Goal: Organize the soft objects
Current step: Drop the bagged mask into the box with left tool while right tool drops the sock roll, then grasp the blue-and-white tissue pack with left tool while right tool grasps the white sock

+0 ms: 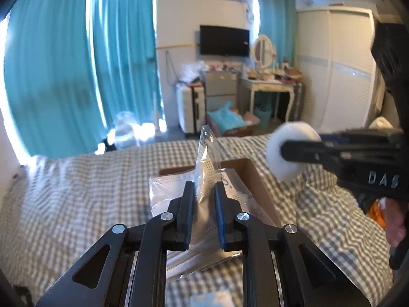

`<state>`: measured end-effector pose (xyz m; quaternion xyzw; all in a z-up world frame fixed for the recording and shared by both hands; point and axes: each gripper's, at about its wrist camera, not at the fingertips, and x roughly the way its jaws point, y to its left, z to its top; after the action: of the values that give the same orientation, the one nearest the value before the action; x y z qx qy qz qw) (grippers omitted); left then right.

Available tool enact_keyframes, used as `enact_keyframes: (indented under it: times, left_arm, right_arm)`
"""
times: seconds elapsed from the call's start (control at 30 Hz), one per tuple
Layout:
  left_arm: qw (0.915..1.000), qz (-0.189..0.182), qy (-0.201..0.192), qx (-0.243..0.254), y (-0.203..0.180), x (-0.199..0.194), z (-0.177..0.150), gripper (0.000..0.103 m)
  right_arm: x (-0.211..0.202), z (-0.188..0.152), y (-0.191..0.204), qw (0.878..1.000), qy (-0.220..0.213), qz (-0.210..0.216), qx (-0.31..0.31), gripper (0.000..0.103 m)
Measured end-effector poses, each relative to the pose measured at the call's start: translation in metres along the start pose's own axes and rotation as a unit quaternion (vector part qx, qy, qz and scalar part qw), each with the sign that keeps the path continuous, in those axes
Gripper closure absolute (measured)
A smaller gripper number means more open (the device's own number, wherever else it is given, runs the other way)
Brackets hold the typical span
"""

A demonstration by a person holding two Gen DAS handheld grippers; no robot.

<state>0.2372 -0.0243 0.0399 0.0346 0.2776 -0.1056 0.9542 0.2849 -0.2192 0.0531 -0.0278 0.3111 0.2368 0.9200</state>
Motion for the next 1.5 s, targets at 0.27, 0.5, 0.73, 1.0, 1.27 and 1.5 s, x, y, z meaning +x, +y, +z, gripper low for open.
enact_keyframes:
  times: [0.27, 0.5, 0.73, 1.0, 1.27, 1.5]
  left_arm:
    - [0.9987, -0.009, 0.045, -0.022, 0.010, 0.098, -0.017, 0.087]
    - [0.9983, -0.009, 0.056, 0.014, 0.001, 0.127, -0.032, 0.064]
    - [0.9992, 0.017, 0.031, 0.016, -0.006, 0.108, -0.034, 0.037]
    - [0.9994, 0.031, -0.003, 0.017, -0.004, 0.028, -0.019, 0.027]
    - [0.9970, 0.069, -0.027, 0.022, -0.002, -0.069, -0.019, 0.025]
    - [0.9968, 0.076, -0.025, 0.007, -0.003, -0.109, -0.047, 0.025]
  right_arm:
    - [0.080, 0.023, -0.043, 0.999, 0.036, -0.014, 0.020, 0.077]
    - [0.150, 0.005, -0.071, 0.997, 0.056, -0.003, 0.043, 0.069]
    - [0.171, 0.000, -0.083, 0.996, 0.036, 0.006, 0.080, 0.036]
    - [0.119, 0.005, -0.082, 0.997, 0.020, -0.045, 0.058, 0.022]
    - [0.008, -0.005, -0.049, 0.995, -0.001, -0.092, 0.034, 0.009]
    - [-0.058, -0.024, -0.001, 0.994, -0.017, -0.104, 0.000, 0.000]
